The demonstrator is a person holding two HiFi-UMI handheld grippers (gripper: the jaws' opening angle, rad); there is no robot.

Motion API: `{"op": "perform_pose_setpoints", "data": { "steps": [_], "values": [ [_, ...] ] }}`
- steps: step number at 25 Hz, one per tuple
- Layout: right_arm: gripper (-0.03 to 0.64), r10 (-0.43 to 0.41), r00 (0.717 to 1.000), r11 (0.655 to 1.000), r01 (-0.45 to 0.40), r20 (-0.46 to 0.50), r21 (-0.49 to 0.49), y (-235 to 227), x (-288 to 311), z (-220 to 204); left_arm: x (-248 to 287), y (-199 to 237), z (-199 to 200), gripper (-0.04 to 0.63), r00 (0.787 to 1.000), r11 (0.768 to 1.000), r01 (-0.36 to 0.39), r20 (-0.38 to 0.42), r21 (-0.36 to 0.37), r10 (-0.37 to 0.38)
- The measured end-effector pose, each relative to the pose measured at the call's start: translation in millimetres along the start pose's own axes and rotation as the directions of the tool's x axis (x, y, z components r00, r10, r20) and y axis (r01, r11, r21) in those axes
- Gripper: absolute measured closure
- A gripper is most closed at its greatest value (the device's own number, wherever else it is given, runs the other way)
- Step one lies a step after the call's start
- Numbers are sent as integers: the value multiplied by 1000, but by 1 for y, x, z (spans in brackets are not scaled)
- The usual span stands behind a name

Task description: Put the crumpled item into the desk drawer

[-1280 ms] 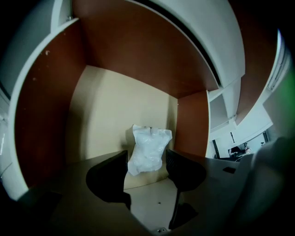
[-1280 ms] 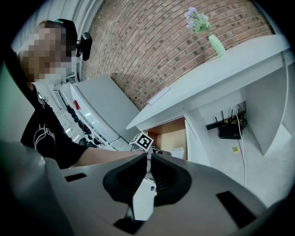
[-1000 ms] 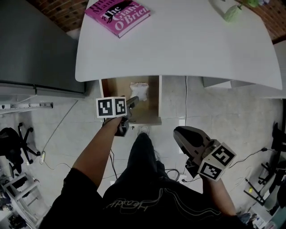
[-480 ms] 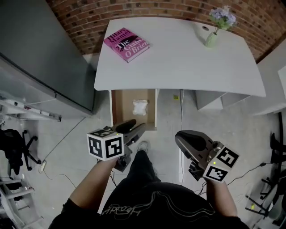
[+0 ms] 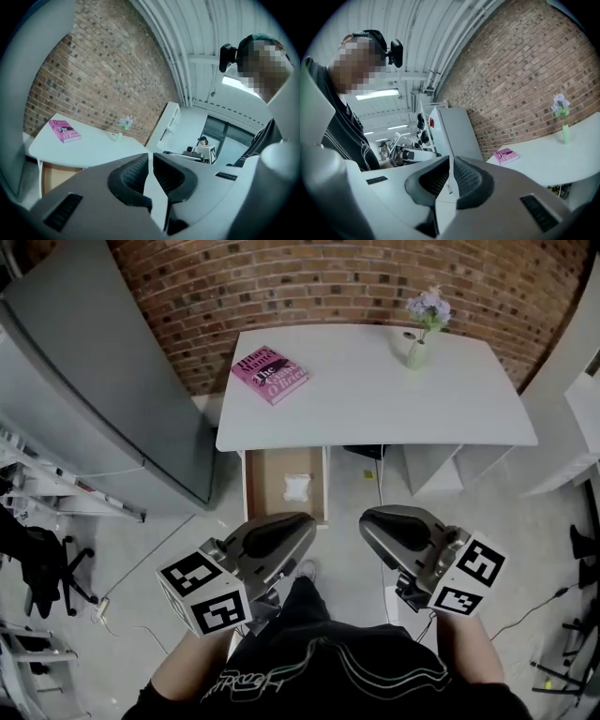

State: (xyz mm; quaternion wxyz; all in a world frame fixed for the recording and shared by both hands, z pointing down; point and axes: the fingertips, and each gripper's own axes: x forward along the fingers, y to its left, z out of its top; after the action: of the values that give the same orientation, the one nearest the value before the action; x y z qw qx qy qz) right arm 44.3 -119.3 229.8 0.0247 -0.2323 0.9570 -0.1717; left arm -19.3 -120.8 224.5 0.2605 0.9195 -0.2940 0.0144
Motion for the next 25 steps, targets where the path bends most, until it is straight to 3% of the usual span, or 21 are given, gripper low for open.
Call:
{"op": "perform_pose_setpoints", "data": {
  "steps": [4,13,25],
  "values": [
    [560,40,998,997,-37,39,-69,37,-11,35,-20,-42,25,568,998,994,16,56,107,-22],
    [565,83,992,991,-71,96,-117,81,-35,59,-34,-98,27,574,997,976,47,55,213,-60],
    [565,72,993,990,-60,96,-128,95,-48,61,-41,-119,23,574,995,977,52,70,208,-68]
  ]
}}
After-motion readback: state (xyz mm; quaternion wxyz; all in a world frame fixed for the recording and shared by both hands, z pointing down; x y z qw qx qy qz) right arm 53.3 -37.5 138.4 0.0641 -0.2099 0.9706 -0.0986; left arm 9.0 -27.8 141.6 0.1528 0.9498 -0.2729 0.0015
